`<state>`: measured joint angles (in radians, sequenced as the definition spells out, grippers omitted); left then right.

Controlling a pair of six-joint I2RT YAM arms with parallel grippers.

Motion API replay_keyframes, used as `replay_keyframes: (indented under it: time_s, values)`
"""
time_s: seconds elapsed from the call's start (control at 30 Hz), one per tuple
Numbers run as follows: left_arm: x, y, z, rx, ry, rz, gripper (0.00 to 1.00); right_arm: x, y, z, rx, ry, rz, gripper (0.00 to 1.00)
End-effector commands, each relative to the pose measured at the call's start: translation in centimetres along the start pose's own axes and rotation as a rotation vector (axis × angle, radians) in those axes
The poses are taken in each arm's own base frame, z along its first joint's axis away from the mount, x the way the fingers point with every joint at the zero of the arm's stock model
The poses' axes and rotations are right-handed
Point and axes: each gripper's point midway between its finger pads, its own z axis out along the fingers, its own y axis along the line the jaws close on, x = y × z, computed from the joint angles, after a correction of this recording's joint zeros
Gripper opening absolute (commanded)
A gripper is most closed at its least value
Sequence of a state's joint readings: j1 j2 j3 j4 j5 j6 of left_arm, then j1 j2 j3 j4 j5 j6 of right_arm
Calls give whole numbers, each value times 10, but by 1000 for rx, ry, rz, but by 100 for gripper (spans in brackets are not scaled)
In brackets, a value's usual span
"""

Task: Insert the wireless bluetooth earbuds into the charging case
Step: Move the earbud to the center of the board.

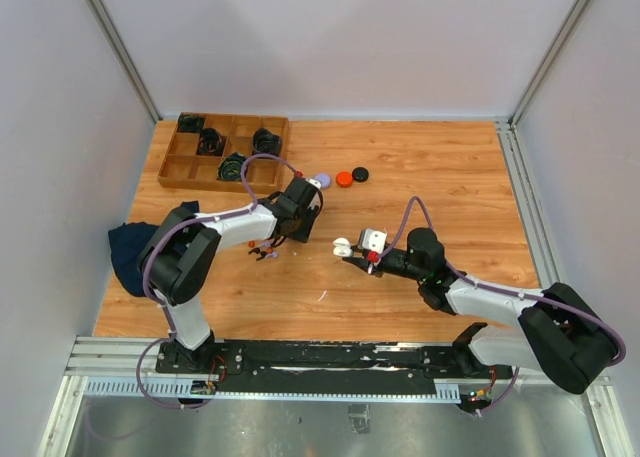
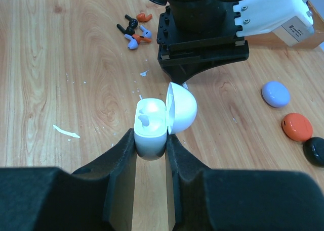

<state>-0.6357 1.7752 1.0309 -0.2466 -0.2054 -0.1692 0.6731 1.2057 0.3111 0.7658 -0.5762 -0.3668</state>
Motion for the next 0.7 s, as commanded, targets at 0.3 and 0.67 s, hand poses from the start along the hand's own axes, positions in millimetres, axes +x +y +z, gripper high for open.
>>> replay_keyframes:
  time_s: [0.3, 0.67]
  values:
    - [21, 46, -10, -241, 58, -11, 56, -14, 1, 0, -6, -49, -18, 1]
    - [-11, 53, -29, -243, -28, -140, 62, -17, -2, -2, 10, -48, -22, 1]
